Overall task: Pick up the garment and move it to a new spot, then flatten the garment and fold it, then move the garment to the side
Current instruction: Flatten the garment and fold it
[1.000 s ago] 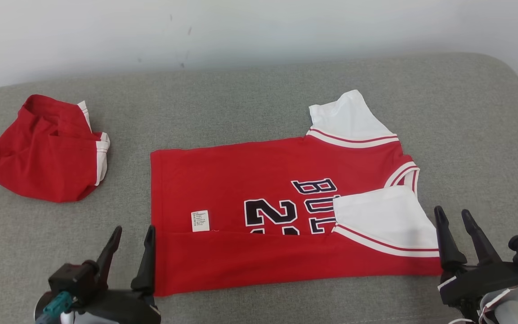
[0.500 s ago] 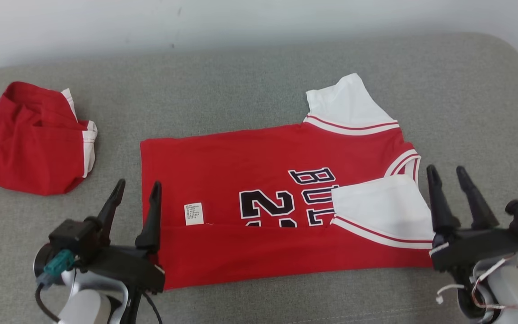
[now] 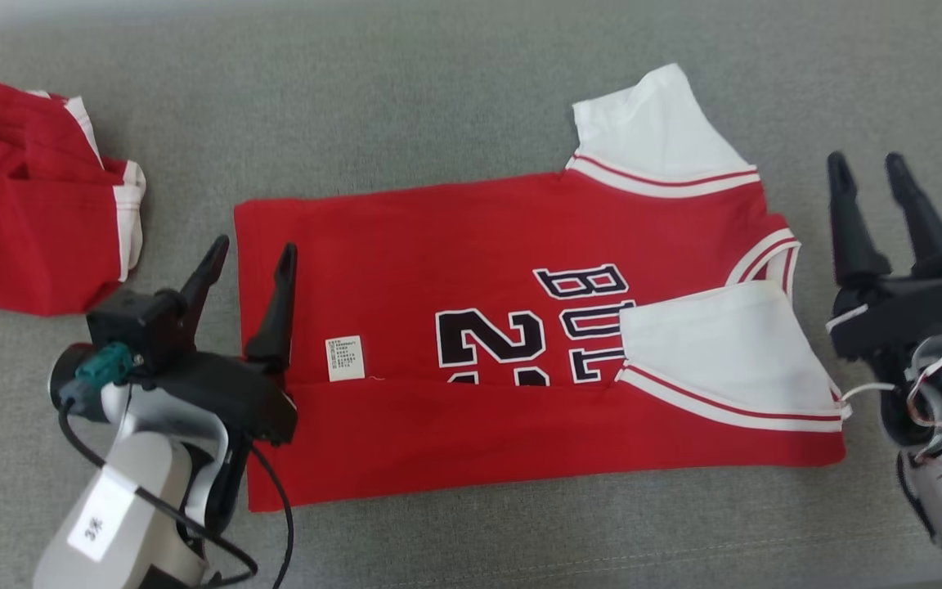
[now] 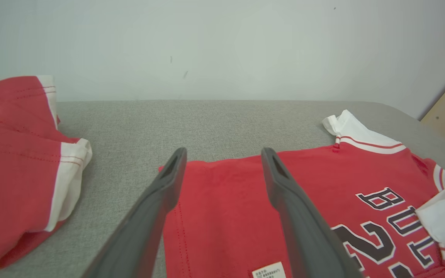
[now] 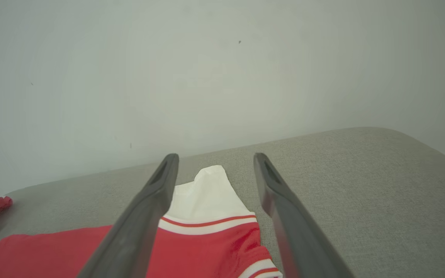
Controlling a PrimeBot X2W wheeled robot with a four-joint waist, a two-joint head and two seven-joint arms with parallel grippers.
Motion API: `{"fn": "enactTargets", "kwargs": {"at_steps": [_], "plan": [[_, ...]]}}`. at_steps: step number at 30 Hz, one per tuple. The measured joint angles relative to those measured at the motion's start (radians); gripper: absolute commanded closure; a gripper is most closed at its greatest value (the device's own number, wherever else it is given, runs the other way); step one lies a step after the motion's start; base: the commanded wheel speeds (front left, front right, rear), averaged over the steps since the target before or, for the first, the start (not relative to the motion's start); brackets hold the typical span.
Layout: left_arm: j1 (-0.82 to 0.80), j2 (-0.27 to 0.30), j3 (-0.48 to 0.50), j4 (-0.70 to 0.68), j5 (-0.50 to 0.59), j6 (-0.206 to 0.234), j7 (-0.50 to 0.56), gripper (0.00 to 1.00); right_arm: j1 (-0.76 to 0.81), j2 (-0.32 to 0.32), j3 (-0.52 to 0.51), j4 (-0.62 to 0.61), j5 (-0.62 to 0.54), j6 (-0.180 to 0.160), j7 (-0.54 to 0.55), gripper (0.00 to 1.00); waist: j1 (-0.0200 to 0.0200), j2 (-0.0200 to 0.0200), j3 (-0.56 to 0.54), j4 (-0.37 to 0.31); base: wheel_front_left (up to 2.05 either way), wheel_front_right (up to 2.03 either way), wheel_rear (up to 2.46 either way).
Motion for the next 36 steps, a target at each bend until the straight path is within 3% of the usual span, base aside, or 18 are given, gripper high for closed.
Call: {"fn": "enactTargets", "kwargs": {"at_steps": [24, 36], "plan": [[-0.231, -0.021, -0.015, 0.040, -0.001, -0.035, 0.077, 0.00, -0.423, -0.066, 0.025, 0.257, 0.004, 0.050, 0.189, 0.00, -0.0001, 0.0001, 0.240, 0.077, 0.00, 0.00, 0.00], [-0.314, -0.027, -0.017, 0.068, 0.000, -0.043, 0.099, 0.00, -0.578, -0.073, 0.100, 0.367, -0.014, 0.064, 0.288, 0.00, -0.0001, 0.0001, 0.317, 0.118, 0.00, 0.00, 0.00]]}}
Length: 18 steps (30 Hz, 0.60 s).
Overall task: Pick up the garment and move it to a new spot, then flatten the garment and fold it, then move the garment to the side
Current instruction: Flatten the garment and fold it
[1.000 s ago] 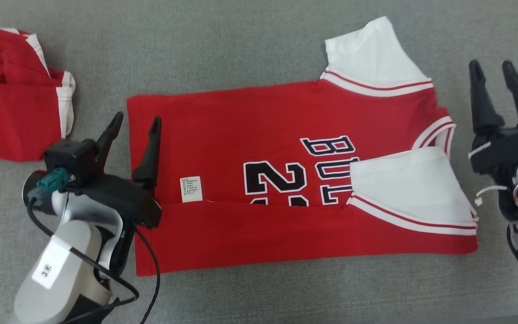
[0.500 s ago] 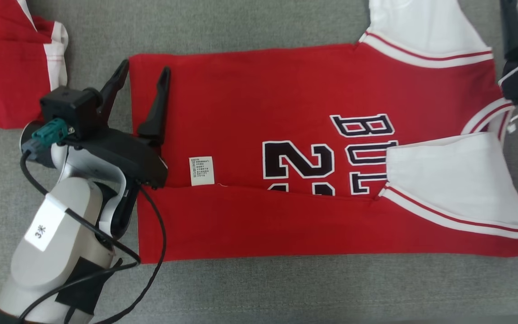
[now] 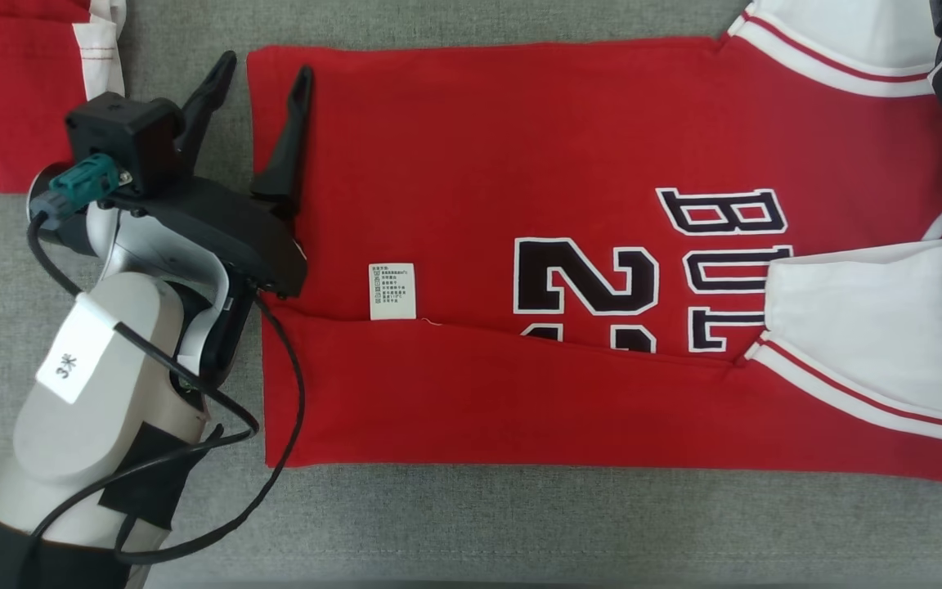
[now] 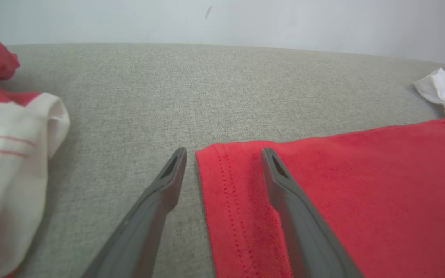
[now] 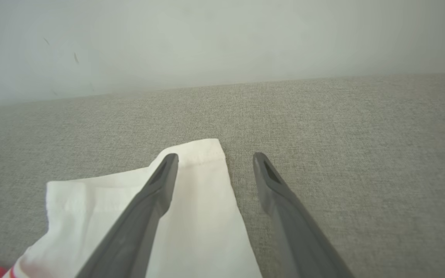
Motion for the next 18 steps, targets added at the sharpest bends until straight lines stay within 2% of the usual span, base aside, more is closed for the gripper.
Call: {"fn": "enactTargets", "kwargs": {"at_steps": [18], "plan": [[-0.044, -0.020, -0.021, 0.019, 0.003, -0.019, 0.014, 0.00, -0.123, 0.008, 0.073, 0.107, 0.019, 0.004, 0.072, 0.00, -0.0002, -0.0002, 0.051, 0.035, 0.00, 0.00, 0.00]]}}
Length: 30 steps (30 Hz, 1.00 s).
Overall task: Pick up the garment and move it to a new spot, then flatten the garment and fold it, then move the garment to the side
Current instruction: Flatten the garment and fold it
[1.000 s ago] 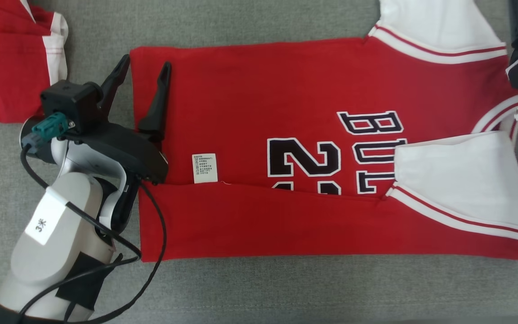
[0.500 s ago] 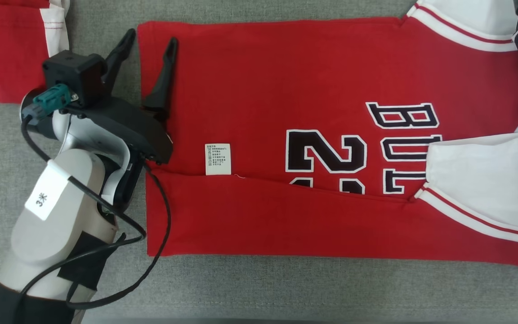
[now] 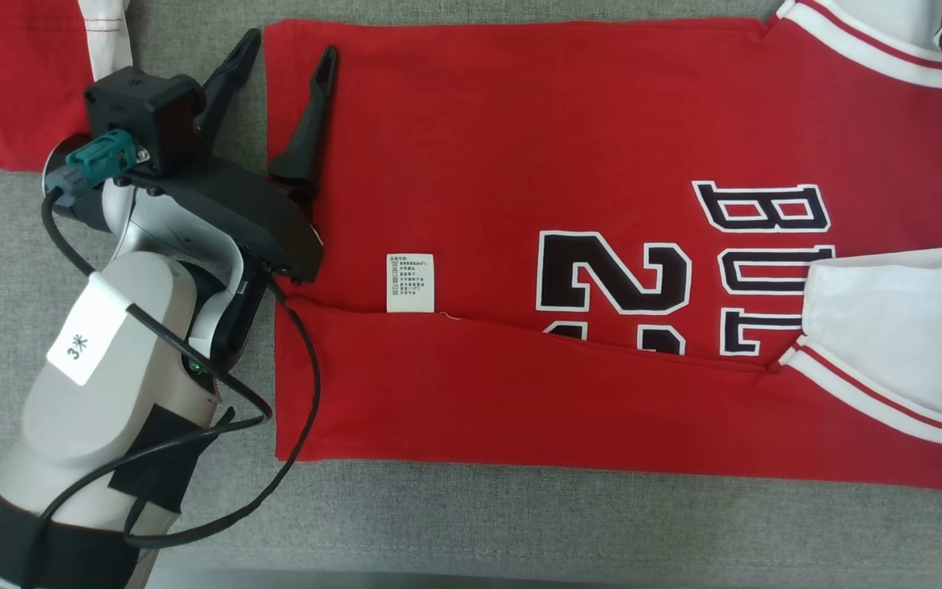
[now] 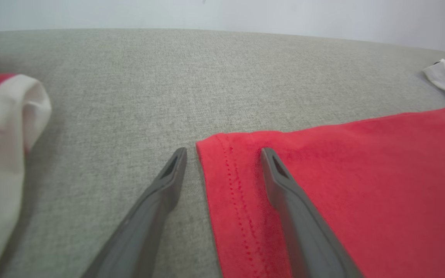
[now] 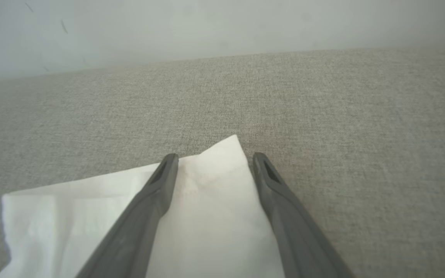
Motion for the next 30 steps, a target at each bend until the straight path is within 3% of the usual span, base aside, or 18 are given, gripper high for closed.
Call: {"fn": "enactTargets", "kwargs": {"at_steps": [3, 5, 6, 7, 8, 13, 14, 15, 19, 30], "plan": [[-0.004, -0.001, -0.001, 0.003, 0.000, -0.007, 0.000, 0.00, -0.021, -0.002, 0.009, 0.017, 0.016, 0.000, 0.019, 0.00, 0.0000, 0.0000, 0.003, 0.002, 0.00, 0.00, 0.00], [-0.010, -0.001, -0.002, 0.007, 0.000, -0.008, 0.000, 0.00, -0.027, -0.001, 0.018, 0.022, 0.023, 0.000, 0.027, 0.32, 0.0000, 0.0000, 0.004, 0.002, 0.00, 0.00, 0.00], [-0.014, -0.001, -0.002, 0.008, 0.000, -0.008, 0.000, 0.00, -0.029, -0.001, 0.021, 0.024, 0.024, 0.000, 0.027, 0.62, 0.0000, 0.0000, 0.005, 0.002, 0.00, 0.00, 0.00], [-0.016, -0.001, -0.002, 0.010, 0.000, -0.008, -0.001, 0.00, -0.034, -0.001, 0.028, 0.027, 0.034, 0.000, 0.035, 0.85, 0.0000, 0.0000, 0.005, 0.002, 0.00, 0.00, 0.00], [-0.017, -0.001, -0.002, 0.011, 0.000, -0.008, -0.001, 0.00, -0.035, -0.001, 0.031, 0.028, 0.040, 0.000, 0.035, 1.00, 0.0000, 0.0000, 0.005, 0.002, 0.00, 0.00, 0.00], [-0.021, -0.002, -0.002, 0.023, 0.000, -0.012, -0.001, 0.00, -0.036, 0.001, 0.049, 0.031, 0.070, 0.000, 0.043, 1.00, 0.0000, 0.0000, 0.002, -0.002, 0.00, 0.00, 0.00], [-0.022, -0.001, -0.001, 0.026, 0.000, -0.016, -0.002, 0.09, -0.036, 0.001, 0.055, 0.031, 0.074, 0.000, 0.043, 1.00, 0.0000, 0.0000, 0.001, -0.003, 0.00, 0.00, 0.00], [-0.022, -0.001, -0.001, 0.031, 0.000, -0.016, -0.003, 0.35, -0.036, 0.000, 0.061, 0.032, 0.078, 0.000, 0.043, 1.00, 0.0000, 0.0000, -0.001, -0.004, 0.00, 0.00, 0.00], [-0.023, -0.001, 0.000, 0.050, 0.000, -0.017, -0.010, 1.00, -0.035, 0.000, 0.084, 0.032, 0.094, 0.000, 0.042, 1.00, 0.0000, 0.0000, -0.012, -0.009, 0.00, 0.00, 0.00], [-0.014, 0.000, 0.002, 0.084, -0.002, -0.021, -0.034, 1.00, -0.021, -0.011, 0.135, 0.006, 0.152, 0.000, -0.007, 1.00, 0.0000, 0.0000, -0.056, -0.023, 0.00, 0.00, 0.00]]}}
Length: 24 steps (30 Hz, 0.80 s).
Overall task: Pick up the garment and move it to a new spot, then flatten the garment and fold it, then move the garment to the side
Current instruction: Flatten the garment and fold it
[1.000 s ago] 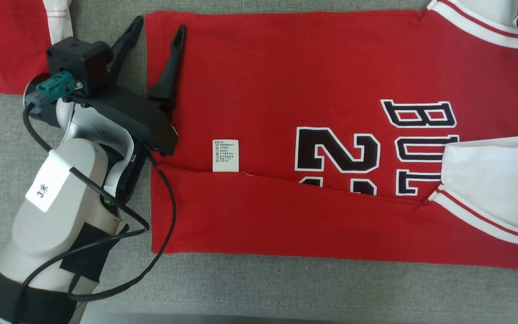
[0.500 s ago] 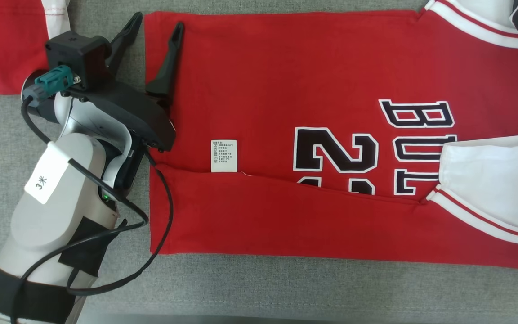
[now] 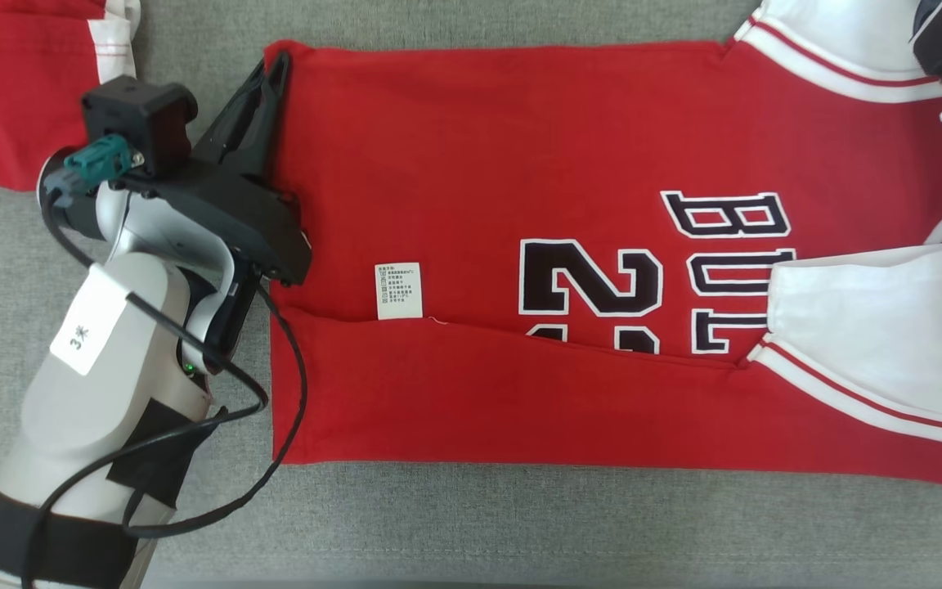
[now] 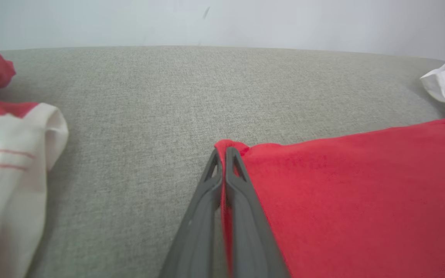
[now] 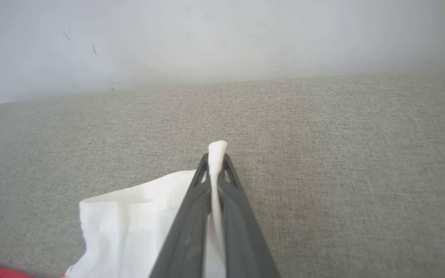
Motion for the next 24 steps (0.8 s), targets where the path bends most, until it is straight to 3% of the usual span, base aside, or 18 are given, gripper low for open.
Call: {"fn": "enactTargets", "kwargs": {"at_steps": [24], "plan": [[0.212, 0.027, 0.002, 0.018, -0.011, -0.031, -0.136, 1.00, 0.242, -0.059, 0.170, -0.158, 0.151, 0.000, -0.168, 1.00, -0.0001, -0.0001, -0.194, -0.035, 0.00, 0.00, 0.00]]}}
